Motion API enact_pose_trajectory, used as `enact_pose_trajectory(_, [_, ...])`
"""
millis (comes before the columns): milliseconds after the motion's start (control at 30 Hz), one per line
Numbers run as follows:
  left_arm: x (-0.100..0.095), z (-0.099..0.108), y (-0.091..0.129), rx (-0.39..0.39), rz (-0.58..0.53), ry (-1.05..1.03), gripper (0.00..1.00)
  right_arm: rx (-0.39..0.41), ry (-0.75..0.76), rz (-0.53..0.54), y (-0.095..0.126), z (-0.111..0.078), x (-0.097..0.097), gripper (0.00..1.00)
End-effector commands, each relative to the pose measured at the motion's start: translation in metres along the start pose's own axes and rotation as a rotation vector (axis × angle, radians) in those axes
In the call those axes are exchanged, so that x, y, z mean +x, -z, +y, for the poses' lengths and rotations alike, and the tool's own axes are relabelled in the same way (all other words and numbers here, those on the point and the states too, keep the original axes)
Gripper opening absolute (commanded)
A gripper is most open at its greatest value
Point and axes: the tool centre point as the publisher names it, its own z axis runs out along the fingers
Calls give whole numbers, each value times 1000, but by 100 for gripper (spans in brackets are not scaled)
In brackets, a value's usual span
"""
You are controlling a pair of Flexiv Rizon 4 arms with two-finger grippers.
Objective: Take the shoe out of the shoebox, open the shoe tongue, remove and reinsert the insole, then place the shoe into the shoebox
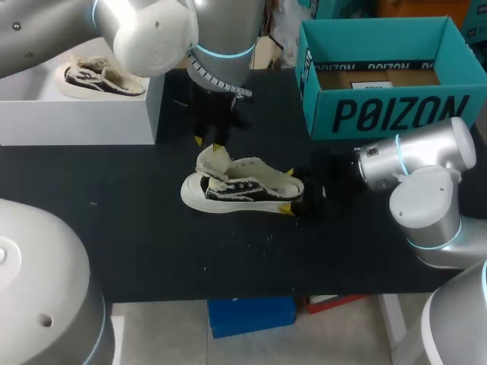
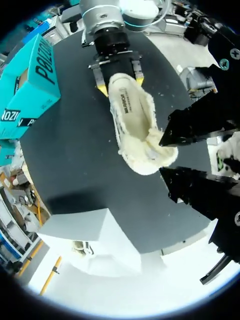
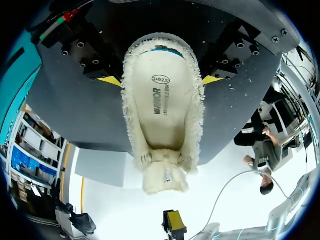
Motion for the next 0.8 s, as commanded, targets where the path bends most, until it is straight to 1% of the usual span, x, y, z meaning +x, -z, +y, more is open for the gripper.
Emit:
enact_pose_trajectory(33, [23,-14,0,96,371,-1012,0,0,-1,0,0,-3,-1,0])
enact_pose_trajectory(100, [28,-23,-1,87,424,-1062,0,0,-1,0,0,-3,-1,0])
enact_pose_trajectory(167, [40,-32,-5,52,408,-1136,0,0,-1,0,0,-3,-1,0])
enact_pose_trajectory(200, [46,-37,-7,29,377,-1111,0,0,-1,0,0,-3,-1,0])
enact_pose_trajectory(800, [46,-37,-7,29,377,-1111,0,0,-1,0,0,-3,-1,0])
